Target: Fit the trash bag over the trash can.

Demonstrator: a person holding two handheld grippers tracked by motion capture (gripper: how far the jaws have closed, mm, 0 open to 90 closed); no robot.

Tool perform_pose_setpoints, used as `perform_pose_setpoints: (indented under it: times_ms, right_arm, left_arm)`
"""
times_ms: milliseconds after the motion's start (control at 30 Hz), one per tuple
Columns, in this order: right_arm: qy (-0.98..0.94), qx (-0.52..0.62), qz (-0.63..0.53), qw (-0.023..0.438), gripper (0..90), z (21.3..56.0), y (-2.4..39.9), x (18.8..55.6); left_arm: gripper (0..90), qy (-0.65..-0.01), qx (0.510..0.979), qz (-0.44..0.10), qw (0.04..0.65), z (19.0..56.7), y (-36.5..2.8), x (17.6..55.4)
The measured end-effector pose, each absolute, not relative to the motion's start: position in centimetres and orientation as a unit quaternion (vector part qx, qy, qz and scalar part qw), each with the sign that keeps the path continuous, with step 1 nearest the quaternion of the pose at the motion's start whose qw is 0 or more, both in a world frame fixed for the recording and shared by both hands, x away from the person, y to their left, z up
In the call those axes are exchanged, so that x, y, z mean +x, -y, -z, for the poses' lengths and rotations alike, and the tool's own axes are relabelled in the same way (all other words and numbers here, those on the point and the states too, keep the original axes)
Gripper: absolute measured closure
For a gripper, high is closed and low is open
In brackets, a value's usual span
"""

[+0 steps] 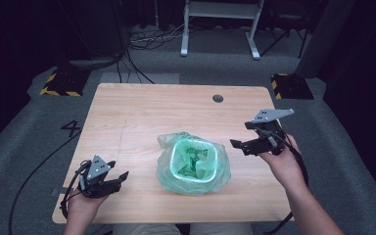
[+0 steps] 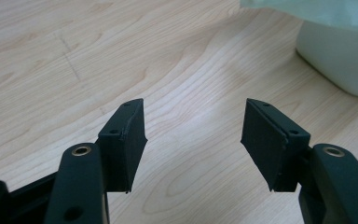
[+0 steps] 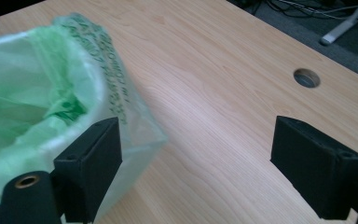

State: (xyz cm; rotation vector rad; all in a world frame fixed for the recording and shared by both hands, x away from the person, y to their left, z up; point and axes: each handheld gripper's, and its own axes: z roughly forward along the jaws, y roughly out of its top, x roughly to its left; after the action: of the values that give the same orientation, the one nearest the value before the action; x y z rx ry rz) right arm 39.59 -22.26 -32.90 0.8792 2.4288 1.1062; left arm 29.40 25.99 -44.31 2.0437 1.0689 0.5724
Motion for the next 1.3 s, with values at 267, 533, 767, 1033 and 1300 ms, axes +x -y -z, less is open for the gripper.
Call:
perform_pose_setpoints:
  times_ms: [267,533,767,1033,1300]
  right_arm:
    - [-0.847,0.328,-0.387,0.16,16.5,34.7,25.2,40.0]
    - [-0.851,0.344,-0.361,0.164,16.5,36.7,27.5,39.6]
    - [-0.853,0.357,-0.342,0.169,16.5,38.6,28.8,39.1]
    - [-0.849,0.371,-0.333,0.173,16.5,40.6,30.0,38.2]
    - [-0.85,0.385,-0.318,0.168,16.5,43.0,30.7,37.6]
  left_arm:
    - [39.2,-0.428,0.802,-0.221,0.354,44.7,-27.2,29.7]
    - [38.6,-0.442,0.799,-0.216,0.346,45.2,-28.3,29.9]
    - [38.5,-0.449,0.801,-0.203,0.34,45.8,-28.8,30.2]
    - [38.3,-0.461,0.8,-0.194,0.332,46.6,-29.4,30.4]
    - [37.7,-0.472,0.797,-0.185,0.328,47.3,-29.8,30.6]
